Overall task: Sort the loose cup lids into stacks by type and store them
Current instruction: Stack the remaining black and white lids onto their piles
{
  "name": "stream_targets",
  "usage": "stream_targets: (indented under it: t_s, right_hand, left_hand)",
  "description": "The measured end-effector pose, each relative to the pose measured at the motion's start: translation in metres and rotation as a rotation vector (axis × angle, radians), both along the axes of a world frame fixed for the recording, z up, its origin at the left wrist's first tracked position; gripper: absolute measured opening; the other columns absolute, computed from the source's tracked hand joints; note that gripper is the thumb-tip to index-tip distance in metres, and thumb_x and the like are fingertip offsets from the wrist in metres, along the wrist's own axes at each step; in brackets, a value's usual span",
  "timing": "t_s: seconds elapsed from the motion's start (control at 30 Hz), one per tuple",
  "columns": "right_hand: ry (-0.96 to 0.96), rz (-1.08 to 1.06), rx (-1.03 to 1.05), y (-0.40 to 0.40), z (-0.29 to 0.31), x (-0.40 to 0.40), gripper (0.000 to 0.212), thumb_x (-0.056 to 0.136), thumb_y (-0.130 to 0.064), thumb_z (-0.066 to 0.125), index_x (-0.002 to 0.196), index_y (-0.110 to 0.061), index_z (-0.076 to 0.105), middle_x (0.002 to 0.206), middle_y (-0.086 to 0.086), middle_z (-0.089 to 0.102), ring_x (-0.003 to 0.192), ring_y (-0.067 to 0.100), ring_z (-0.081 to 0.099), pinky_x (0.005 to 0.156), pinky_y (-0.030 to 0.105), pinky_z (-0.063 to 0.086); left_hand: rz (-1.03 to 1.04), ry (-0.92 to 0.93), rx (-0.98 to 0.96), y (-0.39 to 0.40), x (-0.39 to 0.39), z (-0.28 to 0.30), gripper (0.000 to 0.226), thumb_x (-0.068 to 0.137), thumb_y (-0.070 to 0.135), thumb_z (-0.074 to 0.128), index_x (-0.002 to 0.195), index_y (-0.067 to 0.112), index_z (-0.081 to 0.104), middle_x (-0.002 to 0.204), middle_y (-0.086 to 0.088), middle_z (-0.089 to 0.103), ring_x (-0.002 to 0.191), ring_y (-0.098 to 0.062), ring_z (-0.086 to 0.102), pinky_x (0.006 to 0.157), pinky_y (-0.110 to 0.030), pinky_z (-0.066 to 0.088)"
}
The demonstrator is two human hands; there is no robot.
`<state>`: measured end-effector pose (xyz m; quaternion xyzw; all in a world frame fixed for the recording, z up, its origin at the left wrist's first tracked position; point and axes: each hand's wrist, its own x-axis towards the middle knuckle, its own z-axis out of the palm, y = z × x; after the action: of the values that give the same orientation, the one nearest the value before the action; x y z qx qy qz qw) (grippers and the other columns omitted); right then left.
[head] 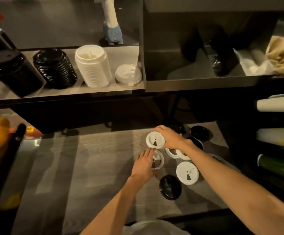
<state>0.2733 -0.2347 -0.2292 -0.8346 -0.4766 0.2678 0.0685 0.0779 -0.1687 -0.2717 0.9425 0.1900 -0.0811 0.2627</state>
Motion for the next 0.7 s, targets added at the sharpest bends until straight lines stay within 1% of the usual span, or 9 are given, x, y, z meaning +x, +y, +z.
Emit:
stream_targets:
  t_s: [0.07,0.13,0.2,0.3,0.37,0.43,0.53,0.63,0.7]
  right_hand:
    - [-0.014,0.088,-0.07,0.008,-0.001,0.001,0.104,0.072,-0.014,0.092,0.158,-0.021,0.034,0.162,0.0,0.029,0.145,0.027,0.038,0.117,0.042,0.037]
    - [-0.017,0.165,-0.115,0.013,-0.006,0.001,0.115,0.067,-0.011,0.095,0.16,-0.026,0.029,0.166,-0.002,0.024,0.15,0.026,0.032,0.119,0.042,0.035]
    - [-0.038,0.218,-0.128,0.016,-0.011,0.001,0.114,0.068,-0.008,0.093,0.16,-0.029,0.03,0.167,-0.001,0.024,0.153,0.026,0.029,0.121,0.044,0.034]
    - [-0.074,0.23,-0.095,0.016,-0.013,-0.001,0.096,0.075,-0.007,0.087,0.155,-0.031,0.039,0.16,-0.002,0.033,0.147,0.024,0.036,0.116,0.039,0.037]
    - [-0.083,0.216,-0.098,0.011,-0.013,-0.005,0.097,0.073,-0.01,0.089,0.153,-0.031,0.04,0.154,-0.002,0.037,0.141,0.024,0.038,0.114,0.04,0.038]
    - [-0.113,0.213,-0.107,0.004,-0.013,-0.01,0.097,0.071,-0.012,0.09,0.152,-0.031,0.039,0.15,-0.001,0.038,0.138,0.026,0.037,0.114,0.04,0.036]
    - [-0.088,0.122,-0.054,-0.001,-0.005,-0.029,0.095,0.075,-0.022,0.09,0.153,-0.032,0.035,0.146,-0.001,0.038,0.137,0.026,0.036,0.114,0.039,0.033]
    - [0.2,-0.191,0.229,-0.002,0.026,-0.057,0.09,0.071,-0.043,0.091,0.146,-0.039,0.041,0.143,-0.002,0.047,0.133,0.023,0.046,0.105,0.037,0.044]
    - [0.428,-0.297,0.435,-0.002,0.058,-0.084,0.078,0.075,-0.044,0.089,0.14,-0.043,0.046,0.138,-0.012,0.055,0.127,0.01,0.054,0.094,0.025,0.048]
  left_hand:
    - [0.076,-0.03,-0.006,0.008,-0.005,0.0,0.093,0.078,0.032,0.084,0.153,0.021,0.031,0.15,-0.002,0.04,0.141,-0.025,0.038,0.117,-0.041,0.033]
    - [0.206,-0.092,-0.12,0.02,-0.015,0.002,0.089,0.073,0.032,0.086,0.147,0.024,0.038,0.143,-0.002,0.045,0.132,-0.023,0.045,0.112,-0.04,0.04]
    - [0.388,-0.177,-0.388,0.034,-0.03,0.011,0.085,0.071,0.032,0.089,0.142,0.036,0.042,0.136,0.001,0.051,0.122,-0.017,0.052,0.105,-0.037,0.049]
    - [0.585,-0.271,-0.84,0.048,-0.055,0.045,0.071,0.082,0.033,0.085,0.139,0.049,0.045,0.127,-0.005,0.063,0.11,-0.02,0.067,0.093,-0.04,0.06]
    - [0.646,-0.332,-1.165,0.052,-0.069,0.065,0.065,0.088,0.026,0.076,0.145,0.037,0.048,0.124,-0.011,0.07,0.111,-0.026,0.071,0.095,-0.041,0.06]
    - [0.633,-0.403,-1.413,0.054,-0.08,0.08,0.062,0.091,0.024,0.073,0.148,0.024,0.05,0.132,-0.016,0.068,0.12,-0.034,0.066,0.102,-0.048,0.055]
    - [0.61,-0.483,-1.529,0.058,-0.095,0.09,0.083,0.077,0.036,0.088,0.148,0.017,0.05,0.144,-0.021,0.058,0.133,-0.04,0.056,0.11,-0.057,0.047]
    - [0.557,-0.535,-1.492,0.063,-0.104,0.097,0.079,0.081,0.03,0.085,0.15,0.021,0.049,0.148,-0.019,0.054,0.137,-0.038,0.052,0.112,-0.057,0.044]
    - [0.522,-0.565,-1.404,0.066,-0.109,0.103,0.068,0.089,0.014,0.073,0.151,0.026,0.047,0.151,-0.015,0.051,0.137,-0.034,0.053,0.106,-0.047,0.051]
